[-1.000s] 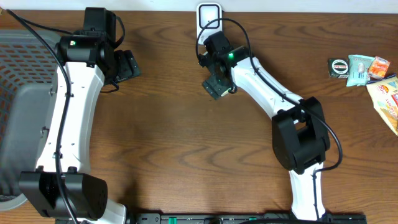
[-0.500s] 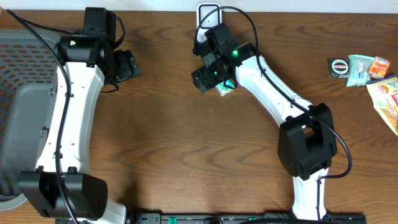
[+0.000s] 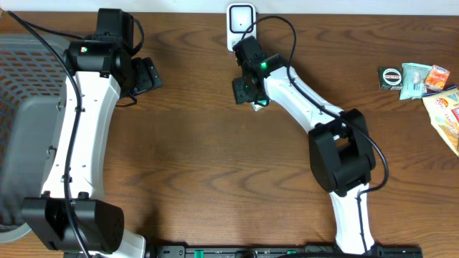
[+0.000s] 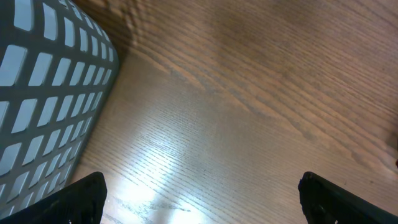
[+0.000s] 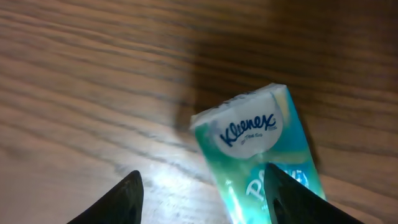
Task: Scan the item barcode
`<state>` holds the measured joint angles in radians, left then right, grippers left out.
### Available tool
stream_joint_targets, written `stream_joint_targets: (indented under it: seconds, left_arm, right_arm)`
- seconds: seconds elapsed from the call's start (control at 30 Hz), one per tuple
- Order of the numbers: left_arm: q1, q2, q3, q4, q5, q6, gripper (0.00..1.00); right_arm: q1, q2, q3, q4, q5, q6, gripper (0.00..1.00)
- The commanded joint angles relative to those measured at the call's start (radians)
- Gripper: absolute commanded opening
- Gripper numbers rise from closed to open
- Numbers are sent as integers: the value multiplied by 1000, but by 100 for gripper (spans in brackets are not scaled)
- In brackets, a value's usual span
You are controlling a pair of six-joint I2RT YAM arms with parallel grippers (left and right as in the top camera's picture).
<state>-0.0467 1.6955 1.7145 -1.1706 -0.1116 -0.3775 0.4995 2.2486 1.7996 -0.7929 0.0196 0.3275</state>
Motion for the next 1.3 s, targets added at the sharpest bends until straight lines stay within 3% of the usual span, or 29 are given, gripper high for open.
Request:
stream_joint_targets:
  seconds: [0.0,0.13,0.17,0.3,0.57,0.8,1.07,1.2,1.23,1.27]
  left_arm:
    - [3,5,2,-3,-16,2,98]
    - [3,5,2,-3,-16,2,98]
    - [3,5,2,-3,-16,2,98]
    - [3,5,2,-3,-16,2,98]
    - [3,5,2,-3,-16,2,98]
    - [3,5,2,-3,-16,2,98]
    - [3,5,2,-3,-16,2,98]
    - [3,5,2,-3,-16,2,98]
    - [3,5,2,-3,-16,2,98]
    - [3,5,2,-3,-16,2,98]
  right_arm:
    - [6,41,3,-2,34,35,49]
    - [6,58,3,-33,35,31,6]
    - [6,58,3,-43,35,31,1]
    - [5,45,5,-64,34,-22,1]
    - [6,-2,5,-135,-30,-303,1]
    - [3,-72,5,-169,-365,-512,1]
    - [-64,-132,5,-142,-717,-527,1]
    - [-101,-115,-3,-142,-679,-526,1]
    - [-105,-115,-8,-142,-653,-527,5]
    - [-107,-115,-16,-142,-621,-526,17]
